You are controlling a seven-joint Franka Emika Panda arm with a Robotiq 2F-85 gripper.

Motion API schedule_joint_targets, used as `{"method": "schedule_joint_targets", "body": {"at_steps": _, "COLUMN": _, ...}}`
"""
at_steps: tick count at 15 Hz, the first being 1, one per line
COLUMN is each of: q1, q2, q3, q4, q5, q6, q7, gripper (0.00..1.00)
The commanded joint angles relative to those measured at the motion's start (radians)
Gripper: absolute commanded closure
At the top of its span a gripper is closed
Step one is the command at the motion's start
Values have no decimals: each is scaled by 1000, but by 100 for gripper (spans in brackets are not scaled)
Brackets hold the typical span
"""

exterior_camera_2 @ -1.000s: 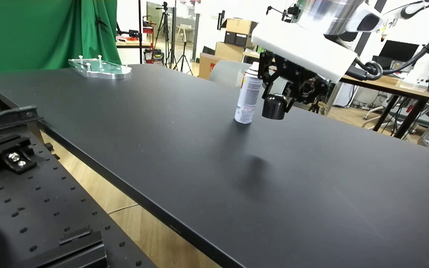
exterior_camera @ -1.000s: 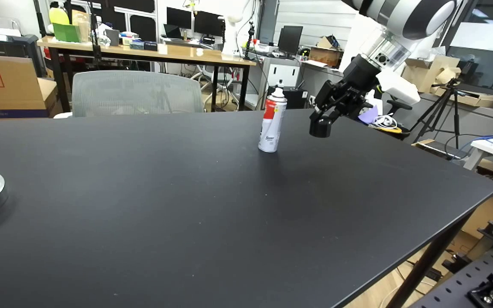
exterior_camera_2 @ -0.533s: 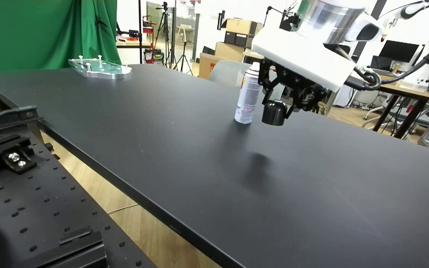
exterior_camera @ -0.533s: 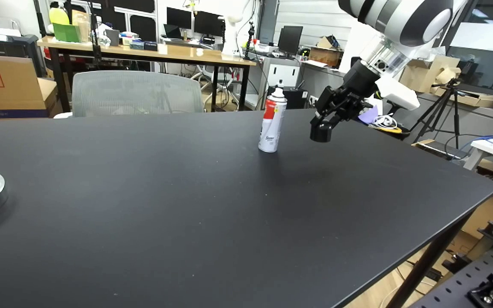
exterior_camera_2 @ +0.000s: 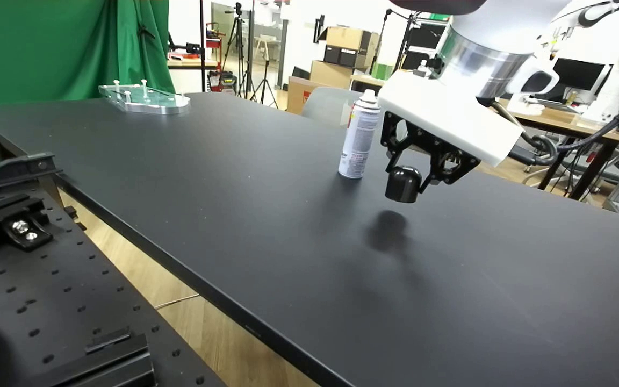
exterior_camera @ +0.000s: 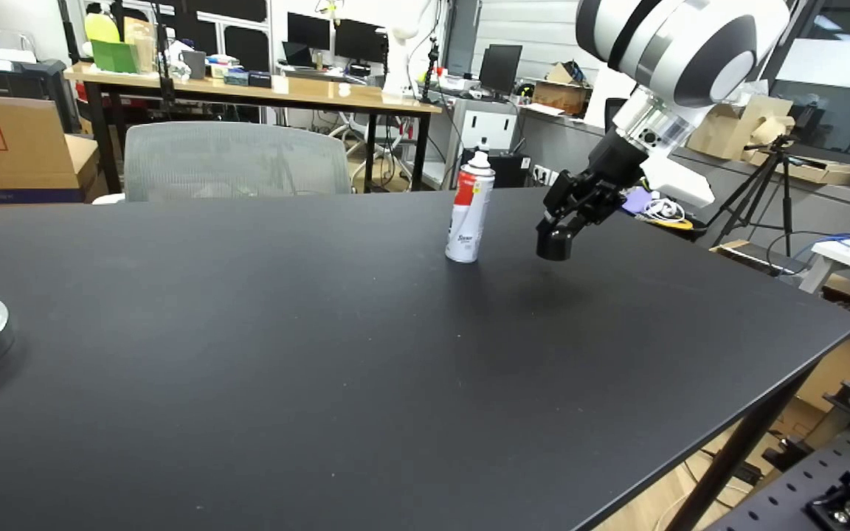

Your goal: Take the black lid from the top of the white can and put it on the table

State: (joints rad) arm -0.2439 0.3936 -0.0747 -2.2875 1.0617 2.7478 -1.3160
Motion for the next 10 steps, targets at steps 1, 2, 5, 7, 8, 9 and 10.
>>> {"method": "schedule_joint_targets", "body": {"at_steps": 1, "q1": -31, "q2": 50, "q3": 11, "q4": 67, "q5": 34, "q6": -16, "q7": -43, "gripper": 66}}
{"method": "schedule_joint_targets", "body": {"at_steps": 2, "q1": -37, "q2": 58, "q3": 14, "q4": 78, "q5": 43, "q6": -20, "q7": -44, "gripper": 66}}
{"method": "schedule_joint_targets", "body": {"at_steps": 5, "q1": -51, "q2": 80, "q3": 21, "q4": 108, "q5": 98, "q6": -45, "q7": -50, "gripper": 66}}
{"method": "schedule_joint_targets", "body": {"at_steps": 7, "q1": -51, "q2": 87, "q3": 17, "q4": 119, "q5": 109, "q6": -65, "q7": -36, "gripper": 27}}
{"method": "schedule_joint_targets", "body": {"at_steps": 8, "q1": -53, "q2": 89, "q3": 16, "q4": 124, "q5": 113, "q6": -71, "q7": -36, "gripper": 15}}
{"method": "schedule_joint_targets", "body": {"at_steps": 9, "q1": -53, "q2": 91, "q3": 15, "q4": 128, "q5": 117, "q6": -74, "q7": -37, "gripper": 8}}
{"method": "schedule_joint_targets", "body": {"at_steps": 10, "q1": -53, "q2": 89, "q3": 14, "q4": 130, "q5": 125, "q6": -76, "q7": -38, "gripper": 3}}
